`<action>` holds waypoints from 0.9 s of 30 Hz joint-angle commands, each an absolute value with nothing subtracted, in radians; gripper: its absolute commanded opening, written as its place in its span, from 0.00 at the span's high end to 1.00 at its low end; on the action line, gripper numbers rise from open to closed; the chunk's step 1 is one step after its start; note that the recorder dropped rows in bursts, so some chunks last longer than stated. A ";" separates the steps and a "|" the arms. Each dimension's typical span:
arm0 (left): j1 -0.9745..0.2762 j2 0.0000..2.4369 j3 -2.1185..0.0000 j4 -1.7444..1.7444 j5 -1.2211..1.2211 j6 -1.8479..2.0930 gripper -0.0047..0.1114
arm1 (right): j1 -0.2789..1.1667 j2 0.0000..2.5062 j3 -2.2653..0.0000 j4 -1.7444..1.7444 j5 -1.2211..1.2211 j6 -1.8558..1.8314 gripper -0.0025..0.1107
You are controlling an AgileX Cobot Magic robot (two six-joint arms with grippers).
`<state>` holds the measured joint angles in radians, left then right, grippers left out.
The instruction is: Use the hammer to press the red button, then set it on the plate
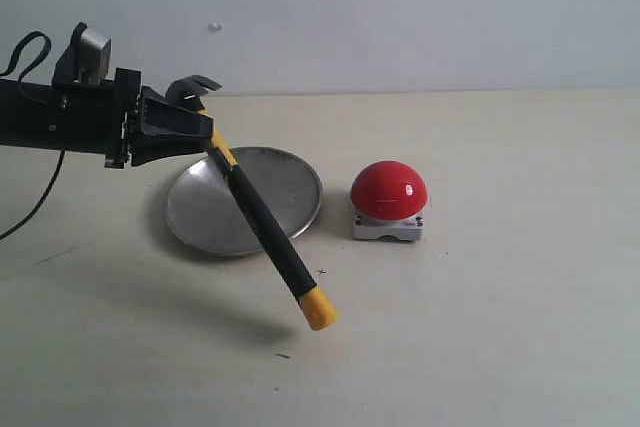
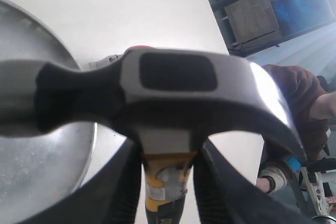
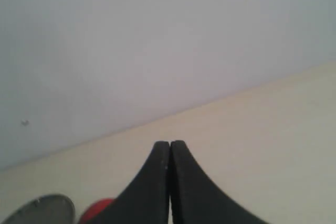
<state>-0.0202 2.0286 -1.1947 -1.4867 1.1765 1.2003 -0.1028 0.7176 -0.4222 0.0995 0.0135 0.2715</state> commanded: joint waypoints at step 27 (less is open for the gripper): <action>-0.022 2.005 -1.128 -1.582 1.221 1.173 0.96 | 0.277 1.434 -1.107 0.000 0.983 0.012 0.98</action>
